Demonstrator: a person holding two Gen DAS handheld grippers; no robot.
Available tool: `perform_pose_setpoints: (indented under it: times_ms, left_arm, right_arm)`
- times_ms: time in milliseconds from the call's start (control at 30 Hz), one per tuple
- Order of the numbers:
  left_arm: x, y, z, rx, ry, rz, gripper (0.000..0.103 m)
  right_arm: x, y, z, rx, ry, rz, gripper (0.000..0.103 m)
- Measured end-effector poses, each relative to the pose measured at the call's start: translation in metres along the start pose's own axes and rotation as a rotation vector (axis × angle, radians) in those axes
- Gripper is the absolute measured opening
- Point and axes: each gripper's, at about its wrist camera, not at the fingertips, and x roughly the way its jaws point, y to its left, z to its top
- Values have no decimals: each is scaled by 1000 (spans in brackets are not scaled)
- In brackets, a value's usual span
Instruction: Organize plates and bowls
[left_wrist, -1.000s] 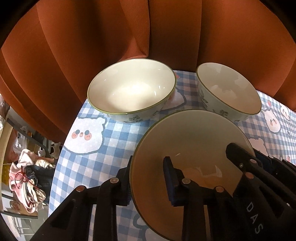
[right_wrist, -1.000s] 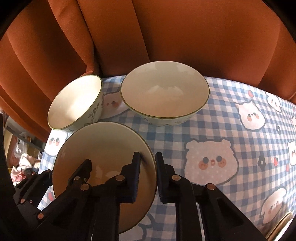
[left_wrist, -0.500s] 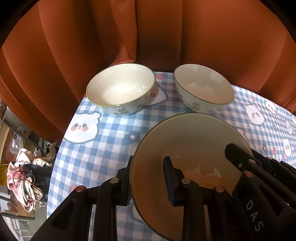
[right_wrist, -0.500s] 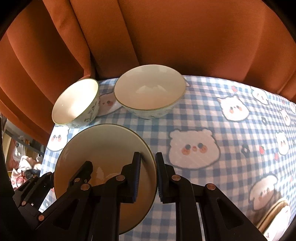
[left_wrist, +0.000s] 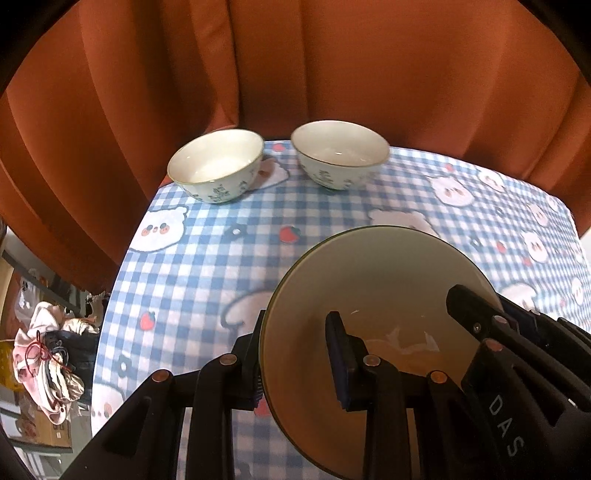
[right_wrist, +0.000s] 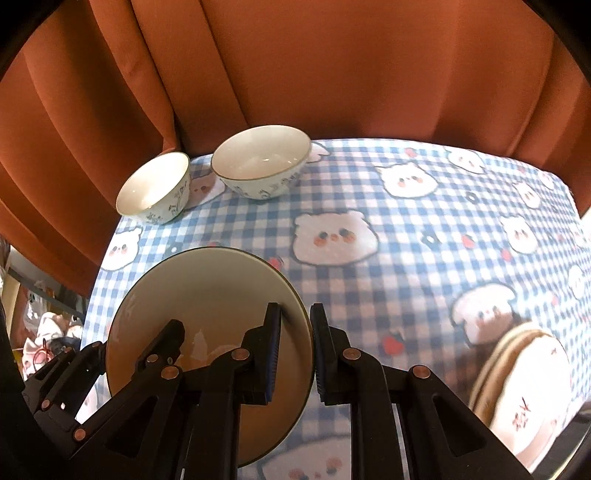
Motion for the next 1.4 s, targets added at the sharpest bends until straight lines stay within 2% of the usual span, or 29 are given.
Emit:
perform_pose_setpoints:
  times_ms: [267,633,1033,1233,1300,1400]
  left_arm:
    - [-22,-29,-29,50,-7,-28,28]
    - [-25,-63,-70,63,54,-21,28]
    - [2,-81,-89,17,127,17,28]
    - [1,-87,-91,7,110,48,28]
    - [2,-87,-92,0,112,48,34]
    - [4,-86,-93,-13,122,47,37]
  right_arm:
    - [-33,-31,-38,44,0,-28,20]
    - [-44,-73,-83,32,42,-30,19]
    - [-16,-93,-97,-18,104,-7,19]
    - [-10,-100,-99,-44,115,20,20]
    - [-9,-99,-98,-56,114,23,20]
    - [-7,-99,-99,-68,120,28,21]
